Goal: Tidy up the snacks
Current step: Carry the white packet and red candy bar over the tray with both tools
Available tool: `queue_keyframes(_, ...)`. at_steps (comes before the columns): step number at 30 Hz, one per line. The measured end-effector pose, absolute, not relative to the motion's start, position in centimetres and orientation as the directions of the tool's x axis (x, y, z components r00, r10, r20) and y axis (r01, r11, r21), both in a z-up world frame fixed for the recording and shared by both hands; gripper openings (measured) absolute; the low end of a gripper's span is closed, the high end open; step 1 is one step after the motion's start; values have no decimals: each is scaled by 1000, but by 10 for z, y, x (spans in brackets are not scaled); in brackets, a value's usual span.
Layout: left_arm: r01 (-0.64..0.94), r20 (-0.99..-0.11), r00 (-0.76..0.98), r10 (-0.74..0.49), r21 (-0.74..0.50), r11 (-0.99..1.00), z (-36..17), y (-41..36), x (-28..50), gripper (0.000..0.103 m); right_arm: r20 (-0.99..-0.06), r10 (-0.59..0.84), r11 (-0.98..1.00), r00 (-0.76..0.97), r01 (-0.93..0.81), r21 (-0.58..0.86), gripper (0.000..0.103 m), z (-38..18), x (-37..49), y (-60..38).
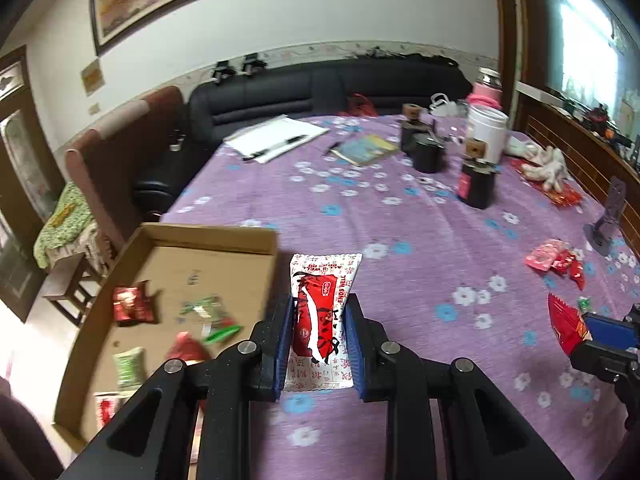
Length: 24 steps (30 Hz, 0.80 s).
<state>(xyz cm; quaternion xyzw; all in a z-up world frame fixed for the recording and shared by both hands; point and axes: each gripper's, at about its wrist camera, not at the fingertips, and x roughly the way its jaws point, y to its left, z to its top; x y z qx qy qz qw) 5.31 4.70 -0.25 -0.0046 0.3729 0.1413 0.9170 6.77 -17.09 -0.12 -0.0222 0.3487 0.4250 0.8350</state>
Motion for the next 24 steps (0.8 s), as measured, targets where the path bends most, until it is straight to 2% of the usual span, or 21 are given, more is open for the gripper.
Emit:
queue_keyframes(17, -433, -661, 636, 398, 122, 893, -1, 137, 5, 26, -583, 750, 515, 312, -829, 218, 22, 19, 59, -65)
queue_keyframes(24, -464, -661, 624, 417, 115, 878, -2, 157, -3, 26, -583, 760, 485, 287, -848, 215, 22, 20, 58, -38)
